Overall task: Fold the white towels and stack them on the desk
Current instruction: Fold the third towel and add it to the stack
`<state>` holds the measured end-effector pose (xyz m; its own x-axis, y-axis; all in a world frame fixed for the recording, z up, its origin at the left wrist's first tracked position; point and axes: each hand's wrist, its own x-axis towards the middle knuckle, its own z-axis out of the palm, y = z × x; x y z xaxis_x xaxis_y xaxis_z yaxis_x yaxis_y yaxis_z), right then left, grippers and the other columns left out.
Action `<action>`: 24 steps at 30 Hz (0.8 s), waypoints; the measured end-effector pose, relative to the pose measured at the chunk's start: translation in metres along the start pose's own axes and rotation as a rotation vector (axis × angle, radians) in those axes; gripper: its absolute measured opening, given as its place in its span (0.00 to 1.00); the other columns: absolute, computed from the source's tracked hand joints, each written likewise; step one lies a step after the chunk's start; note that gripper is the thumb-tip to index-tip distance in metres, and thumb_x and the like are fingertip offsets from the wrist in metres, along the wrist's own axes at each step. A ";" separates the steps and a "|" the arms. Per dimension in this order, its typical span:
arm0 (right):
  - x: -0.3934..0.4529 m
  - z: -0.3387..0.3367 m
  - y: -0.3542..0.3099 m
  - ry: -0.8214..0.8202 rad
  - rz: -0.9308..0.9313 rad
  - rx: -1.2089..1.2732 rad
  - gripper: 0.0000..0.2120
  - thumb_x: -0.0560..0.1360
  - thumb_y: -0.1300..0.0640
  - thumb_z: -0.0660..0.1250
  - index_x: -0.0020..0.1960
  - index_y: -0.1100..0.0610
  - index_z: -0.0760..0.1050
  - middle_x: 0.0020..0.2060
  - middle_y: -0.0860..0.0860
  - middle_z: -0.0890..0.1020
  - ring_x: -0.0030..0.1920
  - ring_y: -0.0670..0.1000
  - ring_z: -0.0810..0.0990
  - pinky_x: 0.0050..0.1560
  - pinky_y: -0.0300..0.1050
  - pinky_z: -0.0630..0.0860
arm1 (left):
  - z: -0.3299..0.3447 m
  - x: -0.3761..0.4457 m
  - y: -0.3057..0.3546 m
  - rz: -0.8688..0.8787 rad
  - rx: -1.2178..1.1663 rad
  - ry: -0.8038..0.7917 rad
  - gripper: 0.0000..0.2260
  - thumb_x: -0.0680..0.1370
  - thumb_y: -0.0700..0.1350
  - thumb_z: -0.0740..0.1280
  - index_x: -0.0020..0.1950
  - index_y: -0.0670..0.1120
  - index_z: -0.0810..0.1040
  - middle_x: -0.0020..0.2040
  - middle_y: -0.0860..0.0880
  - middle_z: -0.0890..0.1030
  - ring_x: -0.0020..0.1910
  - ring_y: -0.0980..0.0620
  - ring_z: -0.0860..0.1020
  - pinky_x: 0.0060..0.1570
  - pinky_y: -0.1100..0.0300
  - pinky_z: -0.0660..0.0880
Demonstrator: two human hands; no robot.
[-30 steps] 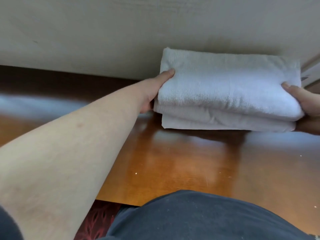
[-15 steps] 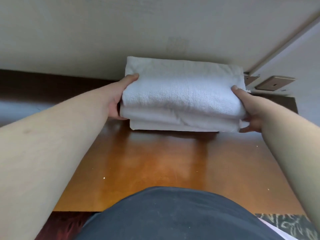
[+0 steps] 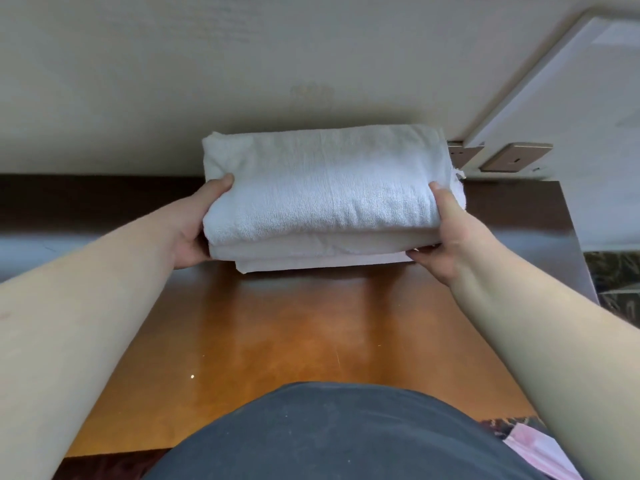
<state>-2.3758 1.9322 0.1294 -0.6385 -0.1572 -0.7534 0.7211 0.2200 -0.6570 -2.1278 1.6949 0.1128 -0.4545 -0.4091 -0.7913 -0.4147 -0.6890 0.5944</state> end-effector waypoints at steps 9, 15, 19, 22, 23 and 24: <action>0.016 -0.019 -0.017 -0.058 -0.156 0.031 0.42 0.59 0.36 0.80 0.67 0.49 0.71 0.59 0.51 0.83 0.47 0.54 0.87 0.49 0.60 0.82 | 0.018 -0.009 0.000 0.055 -0.006 -0.012 0.21 0.75 0.64 0.67 0.63 0.54 0.78 0.57 0.51 0.84 0.59 0.48 0.81 0.60 0.46 0.75; 0.018 -0.031 -0.003 0.215 -0.387 -0.499 0.45 0.63 0.28 0.69 0.75 0.47 0.65 0.68 0.49 0.73 0.62 0.53 0.77 0.56 0.49 0.75 | 0.018 -0.001 0.004 0.057 0.100 0.055 0.28 0.72 0.66 0.69 0.66 0.51 0.76 0.55 0.51 0.85 0.55 0.47 0.82 0.60 0.46 0.76; 0.016 -0.022 -0.025 0.140 -0.534 -0.688 0.35 0.65 0.28 0.65 0.65 0.48 0.74 0.51 0.42 0.80 0.51 0.48 0.80 0.47 0.45 0.73 | 0.016 0.003 0.020 0.232 0.184 0.170 0.22 0.75 0.63 0.69 0.66 0.56 0.72 0.56 0.53 0.83 0.54 0.49 0.82 0.56 0.45 0.78; 0.020 -0.014 -0.035 0.077 -0.436 -0.700 0.36 0.65 0.28 0.69 0.63 0.51 0.73 0.50 0.45 0.80 0.48 0.48 0.80 0.40 0.43 0.73 | 0.016 0.004 0.028 0.322 0.321 0.296 0.27 0.72 0.63 0.70 0.67 0.51 0.73 0.55 0.54 0.82 0.52 0.53 0.80 0.53 0.55 0.77; 0.021 -0.012 -0.037 0.078 -0.438 -0.692 0.36 0.65 0.29 0.70 0.64 0.52 0.73 0.51 0.45 0.80 0.48 0.48 0.80 0.39 0.42 0.73 | 0.018 0.003 0.031 0.354 0.384 0.332 0.28 0.71 0.64 0.70 0.66 0.51 0.74 0.55 0.54 0.81 0.52 0.53 0.80 0.53 0.55 0.77; 0.021 -0.011 -0.038 0.085 -0.458 -0.672 0.35 0.65 0.30 0.71 0.63 0.51 0.73 0.50 0.45 0.80 0.47 0.47 0.80 0.39 0.42 0.73 | 0.019 0.004 0.034 0.394 0.436 0.369 0.27 0.71 0.64 0.69 0.65 0.51 0.74 0.54 0.53 0.81 0.52 0.52 0.80 0.53 0.54 0.77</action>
<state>-2.4199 1.9315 0.1388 -0.8681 -0.3041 -0.3923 0.0859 0.6863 -0.7222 -2.1587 1.6809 0.1329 -0.3707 -0.8093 -0.4556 -0.5874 -0.1757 0.7900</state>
